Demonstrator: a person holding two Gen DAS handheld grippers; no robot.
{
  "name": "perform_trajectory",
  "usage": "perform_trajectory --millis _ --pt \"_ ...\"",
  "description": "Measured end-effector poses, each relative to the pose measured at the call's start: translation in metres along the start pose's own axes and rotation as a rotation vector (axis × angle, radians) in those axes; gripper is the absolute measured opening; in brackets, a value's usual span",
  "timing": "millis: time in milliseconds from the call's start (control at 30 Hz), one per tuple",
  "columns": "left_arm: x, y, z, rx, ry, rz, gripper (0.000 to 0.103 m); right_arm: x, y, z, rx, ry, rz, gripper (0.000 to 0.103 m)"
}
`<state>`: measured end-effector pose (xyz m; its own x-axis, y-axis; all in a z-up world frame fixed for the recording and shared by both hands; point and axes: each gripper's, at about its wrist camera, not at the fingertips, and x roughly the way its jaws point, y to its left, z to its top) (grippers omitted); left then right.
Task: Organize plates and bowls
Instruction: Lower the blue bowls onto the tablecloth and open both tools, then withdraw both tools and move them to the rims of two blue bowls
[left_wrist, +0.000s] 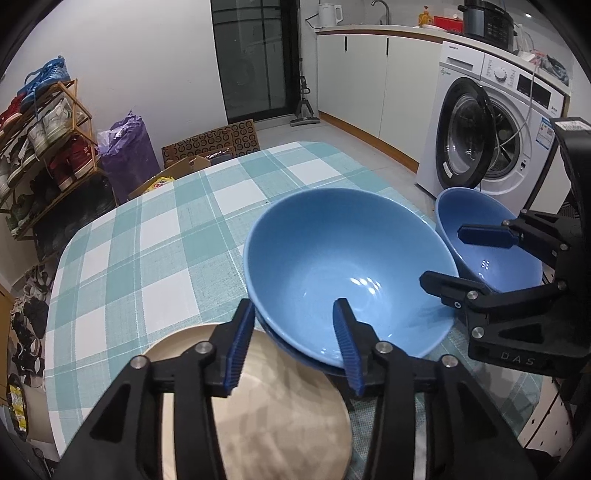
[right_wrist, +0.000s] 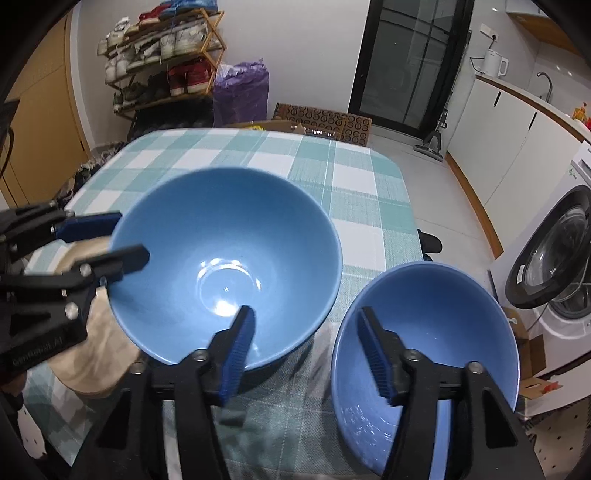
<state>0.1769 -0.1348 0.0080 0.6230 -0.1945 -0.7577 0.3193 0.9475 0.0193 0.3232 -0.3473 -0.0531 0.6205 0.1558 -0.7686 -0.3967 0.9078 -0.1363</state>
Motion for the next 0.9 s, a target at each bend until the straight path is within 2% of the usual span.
perform_trajectory --millis 233,300,367,433,633,900 --pt "-0.010 -0.002 0.003 -0.004 -0.005 -0.038 0.055 -0.014 -0.001 0.004 0.020 -0.040 0.032 0.084" --pt "-0.014 -0.002 0.004 -0.008 -0.013 -0.040 0.064 -0.019 -0.003 0.005 0.029 -0.046 0.037 0.087" --pt "-0.019 -0.001 0.004 -0.026 -0.030 -0.039 0.089 -0.025 -0.006 0.004 0.042 -0.058 0.040 0.091" --pt "-0.023 0.002 0.004 -0.049 -0.046 -0.046 0.097 -0.030 -0.009 0.004 0.057 -0.064 0.039 0.099" --pt "-0.027 0.005 0.002 -0.077 -0.044 -0.067 0.103 -0.048 -0.027 0.000 0.108 -0.103 0.060 0.102" --pt "-0.030 -0.004 0.003 -0.102 -0.046 -0.101 0.103 -0.074 -0.054 -0.007 0.149 -0.134 0.036 0.102"
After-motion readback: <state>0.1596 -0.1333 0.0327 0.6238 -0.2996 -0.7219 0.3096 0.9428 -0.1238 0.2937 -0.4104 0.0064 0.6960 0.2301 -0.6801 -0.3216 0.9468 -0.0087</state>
